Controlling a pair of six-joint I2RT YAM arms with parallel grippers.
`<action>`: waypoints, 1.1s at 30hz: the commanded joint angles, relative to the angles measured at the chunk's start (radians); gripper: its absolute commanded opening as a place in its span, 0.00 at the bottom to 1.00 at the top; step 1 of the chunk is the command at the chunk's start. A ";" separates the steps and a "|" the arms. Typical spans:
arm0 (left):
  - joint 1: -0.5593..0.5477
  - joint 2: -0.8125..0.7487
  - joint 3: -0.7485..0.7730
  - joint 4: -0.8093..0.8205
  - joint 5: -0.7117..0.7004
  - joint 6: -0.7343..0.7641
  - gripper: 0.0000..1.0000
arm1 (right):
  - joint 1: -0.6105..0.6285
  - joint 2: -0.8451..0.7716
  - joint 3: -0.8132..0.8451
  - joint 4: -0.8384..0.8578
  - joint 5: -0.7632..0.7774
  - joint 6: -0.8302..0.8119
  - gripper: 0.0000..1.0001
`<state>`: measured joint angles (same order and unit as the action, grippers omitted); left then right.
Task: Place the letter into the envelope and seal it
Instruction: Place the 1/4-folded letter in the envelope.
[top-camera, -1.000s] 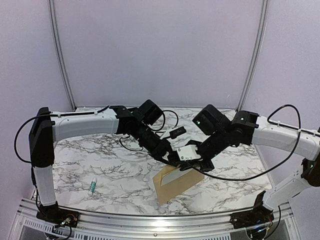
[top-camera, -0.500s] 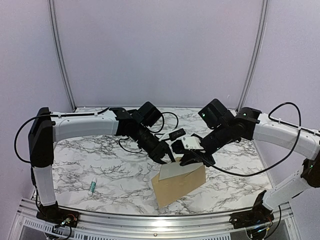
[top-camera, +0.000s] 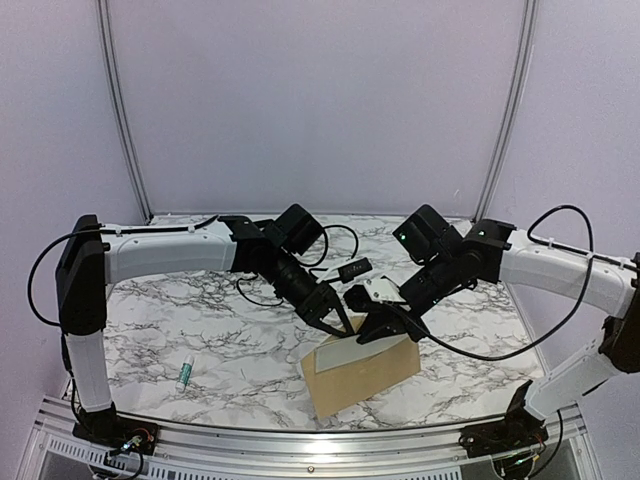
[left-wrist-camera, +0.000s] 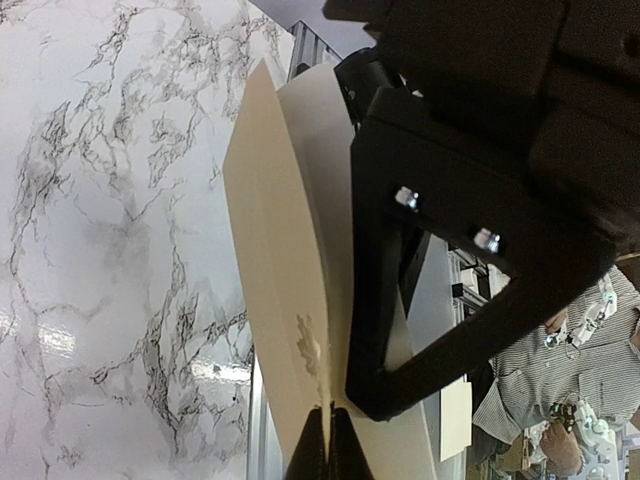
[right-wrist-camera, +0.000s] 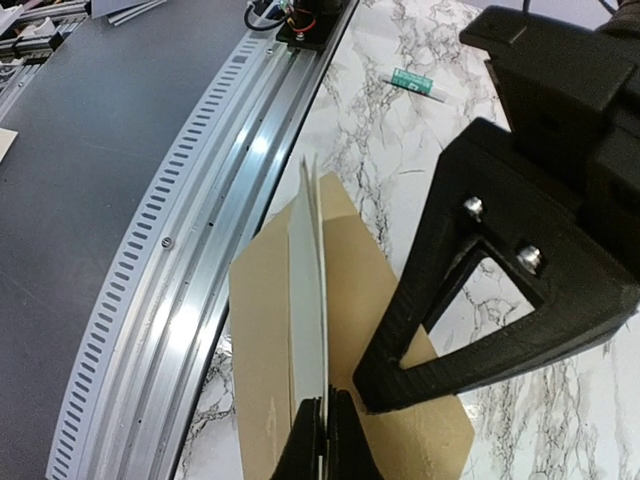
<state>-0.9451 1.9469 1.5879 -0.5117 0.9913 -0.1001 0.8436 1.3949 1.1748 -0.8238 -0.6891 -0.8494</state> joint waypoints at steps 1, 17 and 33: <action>0.003 -0.042 -0.001 0.024 0.033 0.019 0.00 | -0.004 0.009 0.043 -0.021 -0.076 -0.018 0.00; 0.007 -0.019 0.024 0.025 0.047 0.021 0.00 | 0.015 0.040 0.080 -0.021 -0.097 -0.018 0.00; 0.021 -0.069 -0.029 0.024 0.049 0.037 0.00 | -0.017 0.025 -0.036 0.023 -0.007 -0.027 0.00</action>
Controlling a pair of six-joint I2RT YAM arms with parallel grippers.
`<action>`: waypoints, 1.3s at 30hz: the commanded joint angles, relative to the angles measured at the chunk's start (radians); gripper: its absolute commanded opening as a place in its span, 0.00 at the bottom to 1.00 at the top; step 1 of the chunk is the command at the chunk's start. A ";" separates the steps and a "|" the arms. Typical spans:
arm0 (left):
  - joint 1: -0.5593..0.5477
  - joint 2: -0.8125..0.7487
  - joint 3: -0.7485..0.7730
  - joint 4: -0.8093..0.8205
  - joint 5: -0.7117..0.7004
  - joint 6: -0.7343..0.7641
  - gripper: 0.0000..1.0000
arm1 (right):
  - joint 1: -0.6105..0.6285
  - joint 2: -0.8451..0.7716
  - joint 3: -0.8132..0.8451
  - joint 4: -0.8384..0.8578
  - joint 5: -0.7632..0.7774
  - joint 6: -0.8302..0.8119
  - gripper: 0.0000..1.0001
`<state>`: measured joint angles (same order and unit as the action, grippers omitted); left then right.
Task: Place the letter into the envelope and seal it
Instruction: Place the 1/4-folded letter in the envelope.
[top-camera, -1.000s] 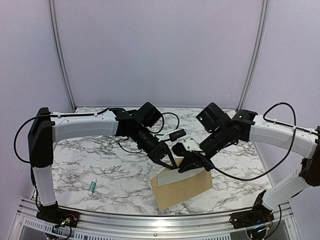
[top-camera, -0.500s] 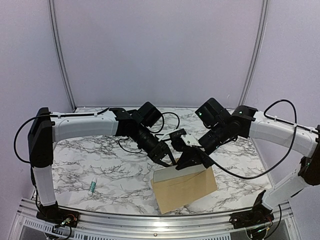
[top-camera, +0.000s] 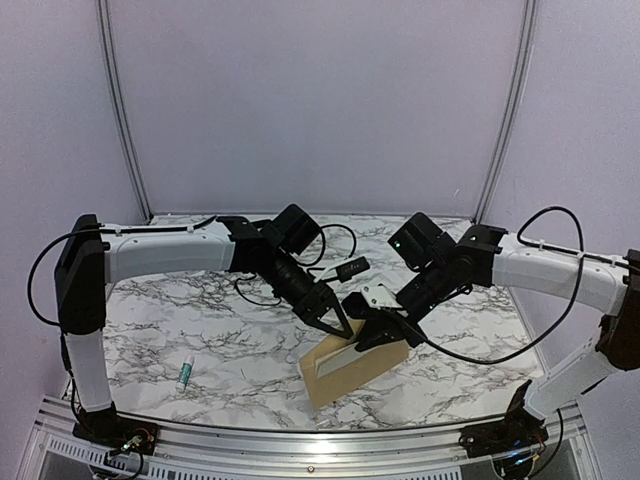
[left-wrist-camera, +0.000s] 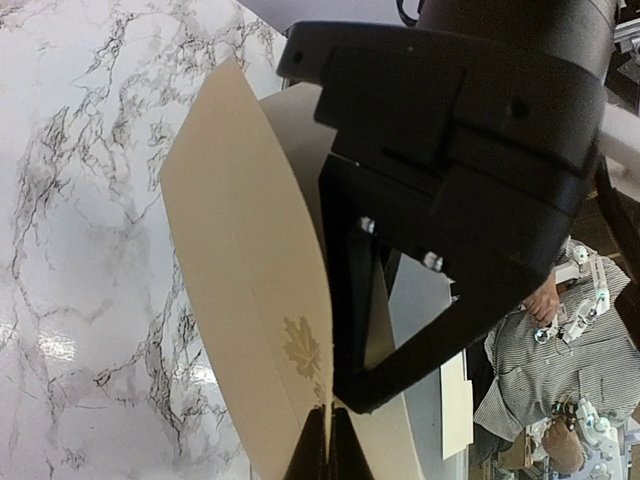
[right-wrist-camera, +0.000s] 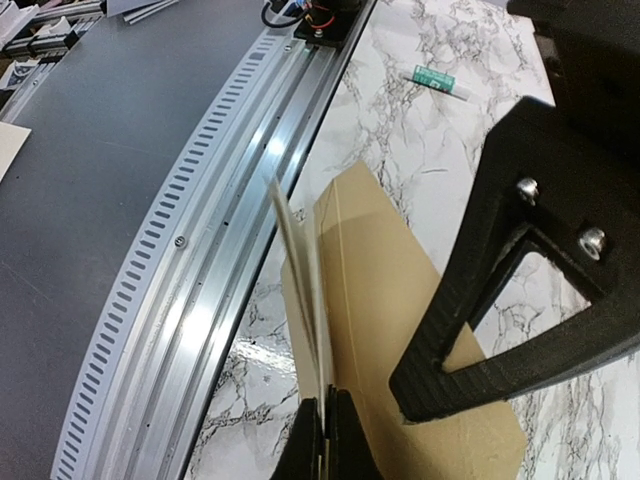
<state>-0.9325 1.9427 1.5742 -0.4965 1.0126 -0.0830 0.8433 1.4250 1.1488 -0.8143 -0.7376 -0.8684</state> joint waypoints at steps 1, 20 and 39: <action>0.009 -0.066 -0.020 0.009 0.028 0.020 0.00 | -0.020 -0.005 -0.010 0.012 0.041 -0.008 0.00; 0.010 -0.032 0.006 0.011 0.033 0.006 0.00 | 0.024 -0.014 -0.027 0.179 0.249 0.080 0.00; 0.029 -0.006 0.001 0.012 -0.005 0.047 0.00 | -0.104 -0.161 0.069 -0.077 0.118 -0.003 0.43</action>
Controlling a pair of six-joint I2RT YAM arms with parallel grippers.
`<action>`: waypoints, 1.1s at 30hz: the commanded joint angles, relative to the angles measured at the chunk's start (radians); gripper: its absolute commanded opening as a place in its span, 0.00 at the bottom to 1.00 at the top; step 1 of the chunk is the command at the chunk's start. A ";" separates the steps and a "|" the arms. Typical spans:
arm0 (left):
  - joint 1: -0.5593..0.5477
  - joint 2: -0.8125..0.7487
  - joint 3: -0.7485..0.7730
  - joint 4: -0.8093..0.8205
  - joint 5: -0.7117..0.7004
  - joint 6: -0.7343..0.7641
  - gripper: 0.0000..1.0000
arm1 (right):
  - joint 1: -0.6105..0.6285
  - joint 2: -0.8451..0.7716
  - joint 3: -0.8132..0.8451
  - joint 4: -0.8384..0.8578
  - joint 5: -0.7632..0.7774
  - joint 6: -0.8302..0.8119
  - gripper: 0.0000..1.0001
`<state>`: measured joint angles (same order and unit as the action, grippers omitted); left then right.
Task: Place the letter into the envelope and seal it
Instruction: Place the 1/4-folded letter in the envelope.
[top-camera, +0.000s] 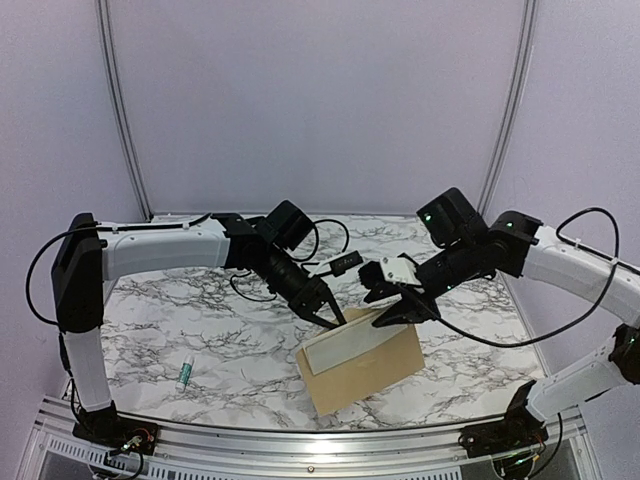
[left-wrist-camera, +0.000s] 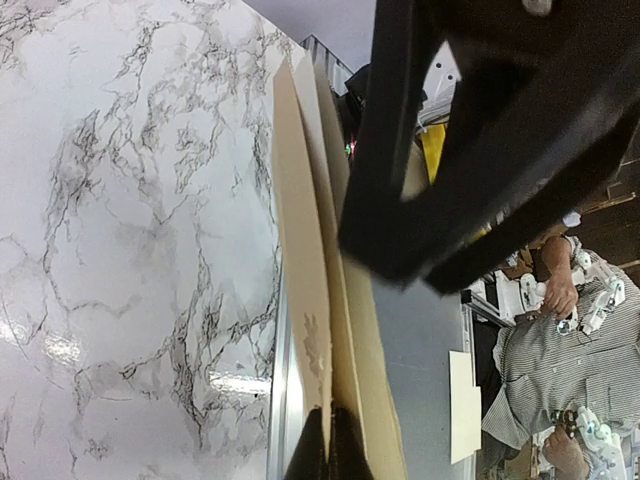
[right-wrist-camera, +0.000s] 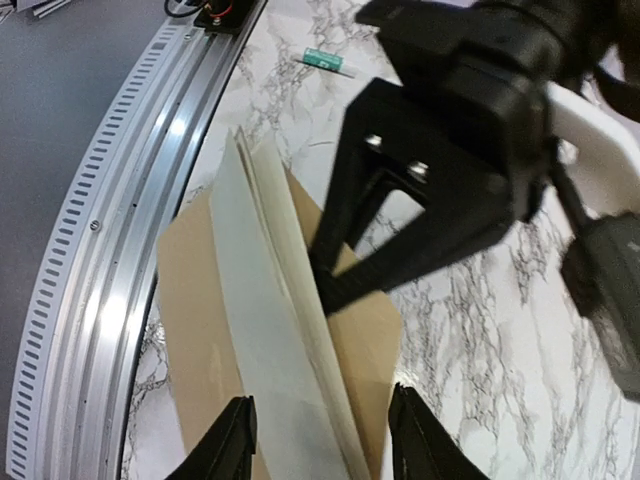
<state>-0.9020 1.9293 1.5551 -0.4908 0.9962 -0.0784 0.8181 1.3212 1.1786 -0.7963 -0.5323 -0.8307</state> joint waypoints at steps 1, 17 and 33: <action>-0.003 0.008 0.021 -0.005 -0.008 0.059 0.00 | -0.098 -0.064 0.035 -0.103 -0.108 -0.042 0.43; -0.112 -0.040 0.116 -0.197 -0.402 0.346 0.00 | -0.323 -0.014 0.032 -0.061 -0.351 0.133 0.47; -0.249 -0.001 0.188 -0.262 -0.680 0.438 0.00 | -0.323 0.111 -0.068 -0.217 -0.509 -0.022 0.54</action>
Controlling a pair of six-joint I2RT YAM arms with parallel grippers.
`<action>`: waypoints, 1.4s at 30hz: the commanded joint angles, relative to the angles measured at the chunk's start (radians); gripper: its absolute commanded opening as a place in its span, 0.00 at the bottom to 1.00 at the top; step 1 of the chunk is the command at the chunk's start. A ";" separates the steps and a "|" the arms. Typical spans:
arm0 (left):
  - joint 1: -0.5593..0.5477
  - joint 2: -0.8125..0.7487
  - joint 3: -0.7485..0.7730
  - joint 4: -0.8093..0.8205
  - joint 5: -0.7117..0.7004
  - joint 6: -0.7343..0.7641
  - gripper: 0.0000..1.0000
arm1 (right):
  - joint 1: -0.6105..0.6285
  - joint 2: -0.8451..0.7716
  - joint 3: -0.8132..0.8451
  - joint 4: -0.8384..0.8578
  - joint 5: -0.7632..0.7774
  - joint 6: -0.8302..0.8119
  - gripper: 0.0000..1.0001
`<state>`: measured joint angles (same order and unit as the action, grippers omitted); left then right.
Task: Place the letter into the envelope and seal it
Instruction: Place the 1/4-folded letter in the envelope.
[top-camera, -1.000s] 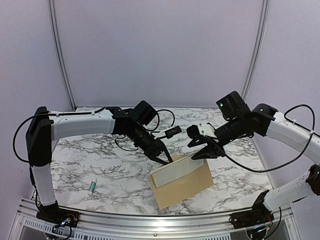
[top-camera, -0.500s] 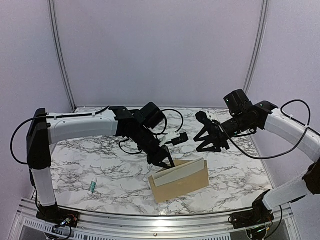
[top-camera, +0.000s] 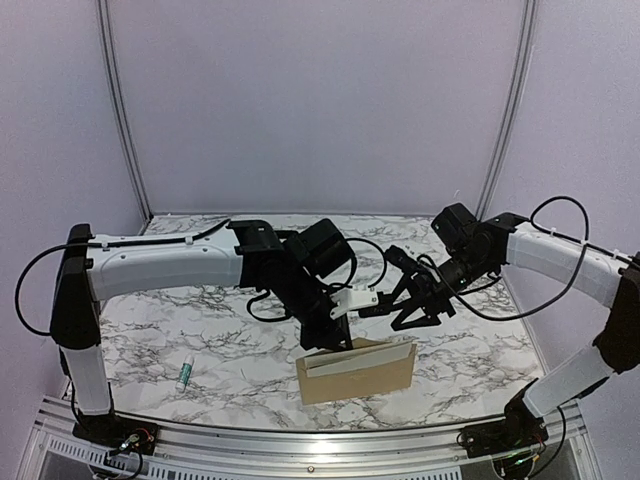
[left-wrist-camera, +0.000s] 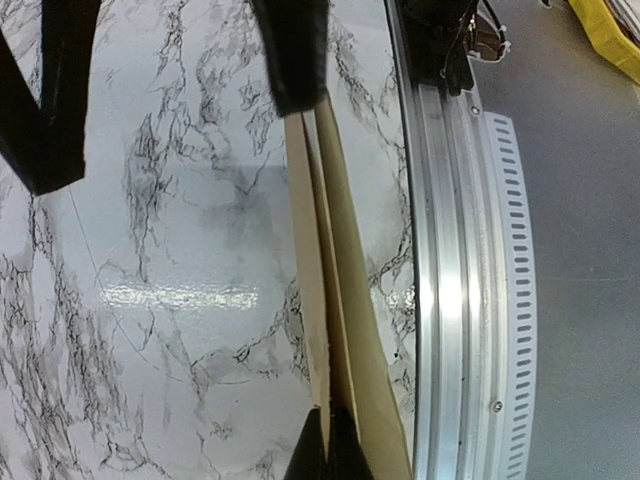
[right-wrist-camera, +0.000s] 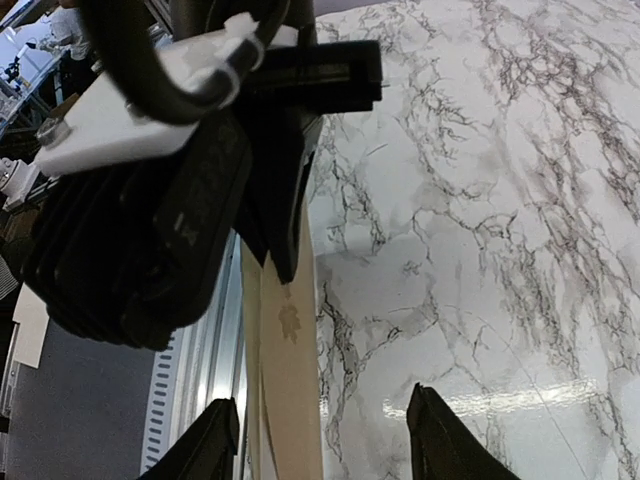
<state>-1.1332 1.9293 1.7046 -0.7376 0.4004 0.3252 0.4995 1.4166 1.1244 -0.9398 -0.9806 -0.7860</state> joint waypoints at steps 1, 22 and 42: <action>-0.020 -0.001 0.038 -0.015 -0.085 0.035 0.00 | -0.003 0.021 -0.018 -0.073 -0.065 -0.069 0.54; -0.051 0.004 0.022 0.003 -0.168 0.069 0.00 | -0.087 0.012 -0.014 -0.046 -0.173 -0.089 0.54; -0.086 -0.007 0.025 0.040 -0.237 0.068 0.00 | 0.052 0.102 -0.021 0.072 -0.041 0.026 0.51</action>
<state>-1.2068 1.9369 1.7248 -0.7219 0.1707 0.3931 0.5461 1.5139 1.0794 -0.8894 -1.0325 -0.7715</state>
